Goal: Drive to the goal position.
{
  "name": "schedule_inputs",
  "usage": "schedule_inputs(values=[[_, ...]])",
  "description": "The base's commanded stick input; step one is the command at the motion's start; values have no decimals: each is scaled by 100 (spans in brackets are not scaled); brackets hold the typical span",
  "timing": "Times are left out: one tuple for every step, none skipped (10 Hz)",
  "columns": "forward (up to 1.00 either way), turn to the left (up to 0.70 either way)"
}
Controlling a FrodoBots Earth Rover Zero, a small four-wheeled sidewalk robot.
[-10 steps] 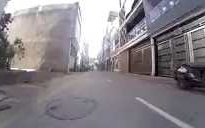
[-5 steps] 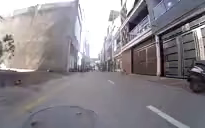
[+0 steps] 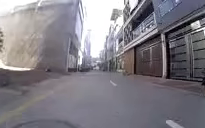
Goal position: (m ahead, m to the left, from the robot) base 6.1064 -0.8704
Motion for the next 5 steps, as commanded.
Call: schedule_inputs(values=[[100, 0], [100, 0], [100, 0], [100, 0], [100, 0]])
